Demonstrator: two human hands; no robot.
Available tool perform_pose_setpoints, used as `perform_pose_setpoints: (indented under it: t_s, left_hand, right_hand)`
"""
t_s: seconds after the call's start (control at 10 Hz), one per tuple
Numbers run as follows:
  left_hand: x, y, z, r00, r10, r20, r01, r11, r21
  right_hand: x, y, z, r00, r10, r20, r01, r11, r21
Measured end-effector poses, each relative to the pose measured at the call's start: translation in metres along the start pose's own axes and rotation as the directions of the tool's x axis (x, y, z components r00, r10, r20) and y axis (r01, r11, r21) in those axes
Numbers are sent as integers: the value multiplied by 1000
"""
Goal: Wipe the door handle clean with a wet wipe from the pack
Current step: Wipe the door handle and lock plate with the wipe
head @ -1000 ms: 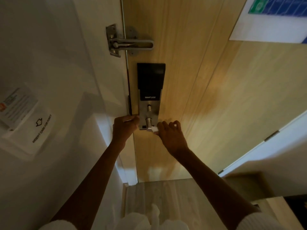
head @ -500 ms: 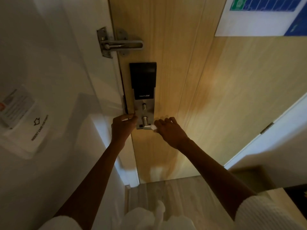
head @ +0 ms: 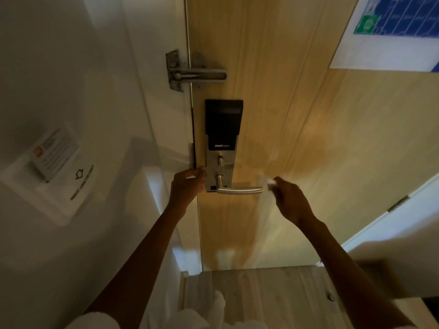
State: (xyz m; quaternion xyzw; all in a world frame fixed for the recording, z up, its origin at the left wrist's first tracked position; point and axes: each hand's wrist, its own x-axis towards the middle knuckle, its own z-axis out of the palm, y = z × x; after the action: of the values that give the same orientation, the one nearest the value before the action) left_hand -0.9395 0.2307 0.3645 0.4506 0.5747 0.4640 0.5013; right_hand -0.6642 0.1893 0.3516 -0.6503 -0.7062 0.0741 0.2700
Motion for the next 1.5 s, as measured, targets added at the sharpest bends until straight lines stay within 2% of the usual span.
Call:
perform_pose_setpoints:
  t_s: [0.1, 0.2, 0.3, 0.4, 0.5, 0.6, 0.7, 0.8, 0.9, 1.0, 1.1, 1.2, 1.3, 1.4, 1.5]
  left_hand:
    - [0, 5, -3, 998, -15, 64, 19, 998, -66]
    - [-6, 8, -6, 995, -39, 91, 49, 992, -116]
    - [-7, 9, -8, 993, -80, 89, 92, 986, -143]
    - [-6, 11, -6, 992, -53, 113, 70, 986, -154]
    - [-6, 12, -5, 994, -40, 98, 57, 983, -172]
    - [-5, 10, -8, 991, -65, 119, 86, 979, -186]
    - [-2, 9, -9, 990, -88, 108, 103, 985, -140]
    - [-1, 8, -9, 989, -96, 115, 112, 983, -144]
    - [-1, 8, -10, 988, -92, 124, 110, 983, -144]
    - [0, 5, -10, 990, -71, 122, 85, 990, -114]
    - [2, 3, -14, 991, -69, 118, 76, 995, -61]
    - [2, 4, -16, 989, -75, 129, 79, 997, -19]
    - [3, 6, -16, 987, -104, 127, 107, 994, -22]
    - [6, 10, -15, 964, -186, 191, 205, 975, -81]
    - [4, 11, -15, 969, -186, 161, 199, 977, -69]
  right_hand:
    - [4, -36, 11, 934, 203, -294, -130, 959, 251]
    - [6, -96, 43, 981, 172, -88, -163, 981, 107]
    - [2, -129, 70, 993, 117, -26, -118, 991, -61]
    - [1, -121, 71, 975, 179, -129, -174, 983, 52]
    - [-2, -113, 65, 966, 115, -232, -89, 988, 123]
    - [0, -107, 66, 964, 77, -256, -53, 994, 99]
    - [3, -108, 65, 962, 128, -240, -70, 968, 239]
    - [8, -115, 63, 945, 142, -295, -47, 950, 307]
    - [12, -117, 66, 965, 85, -249, -19, 967, 255]
    - [8, -102, 70, 984, -35, -175, 56, 992, 115]
    - [-4, -94, 73, 977, -144, -154, 148, 989, 11]
    - [-19, -98, 75, 975, -182, -128, 170, 980, -102]
    - [-22, -112, 77, 986, -160, -51, 144, 963, -227]
    - [-13, -124, 82, 997, -76, 6, 75, 962, -264]
    - [-11, -125, 84, 998, -45, 37, 52, 974, -222]
